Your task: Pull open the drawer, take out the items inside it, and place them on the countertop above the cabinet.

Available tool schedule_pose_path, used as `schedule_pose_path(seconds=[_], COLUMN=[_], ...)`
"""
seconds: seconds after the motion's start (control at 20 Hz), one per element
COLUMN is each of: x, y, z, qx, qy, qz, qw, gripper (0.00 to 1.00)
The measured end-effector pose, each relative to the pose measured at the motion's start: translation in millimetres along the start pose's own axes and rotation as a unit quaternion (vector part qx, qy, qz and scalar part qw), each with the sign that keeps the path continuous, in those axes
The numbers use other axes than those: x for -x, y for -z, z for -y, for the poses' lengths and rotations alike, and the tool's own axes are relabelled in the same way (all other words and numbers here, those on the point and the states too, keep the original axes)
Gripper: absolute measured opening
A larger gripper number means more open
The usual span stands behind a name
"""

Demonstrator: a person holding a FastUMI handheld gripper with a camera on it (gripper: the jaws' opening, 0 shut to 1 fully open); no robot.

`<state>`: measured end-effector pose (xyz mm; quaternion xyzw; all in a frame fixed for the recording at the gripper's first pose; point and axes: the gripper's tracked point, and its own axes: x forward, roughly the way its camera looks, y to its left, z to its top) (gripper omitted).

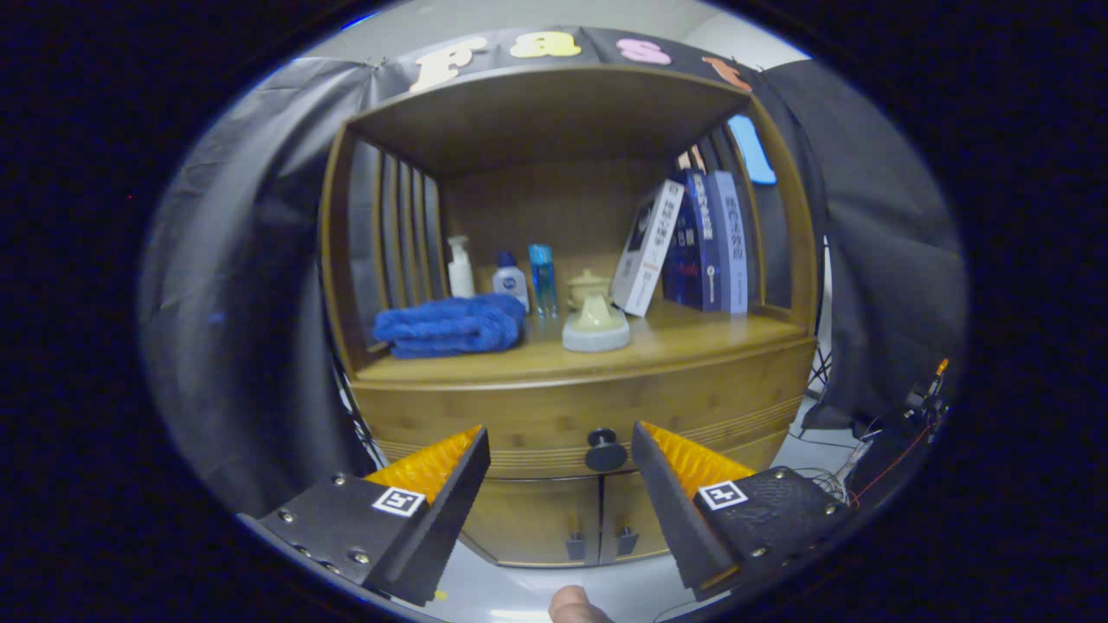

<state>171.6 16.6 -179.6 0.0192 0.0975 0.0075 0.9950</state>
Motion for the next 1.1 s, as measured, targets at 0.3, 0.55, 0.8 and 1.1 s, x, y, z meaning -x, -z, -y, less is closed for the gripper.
schedule_pose_path(seconds=[0.3,0.55,0.8,1.1], x=[95,162,217,270], y=[-65,-123,-179,-231], z=[-16,-29,-29,-14], qx=[-0.008,0.011,-0.023,0.002], qy=[0.02,0.015,0.019,0.049], qz=[0.041,0.076,0.114,0.201], qw=[0.999,0.997,0.993,0.978], gripper=[0.99,0.99,0.98,0.98])
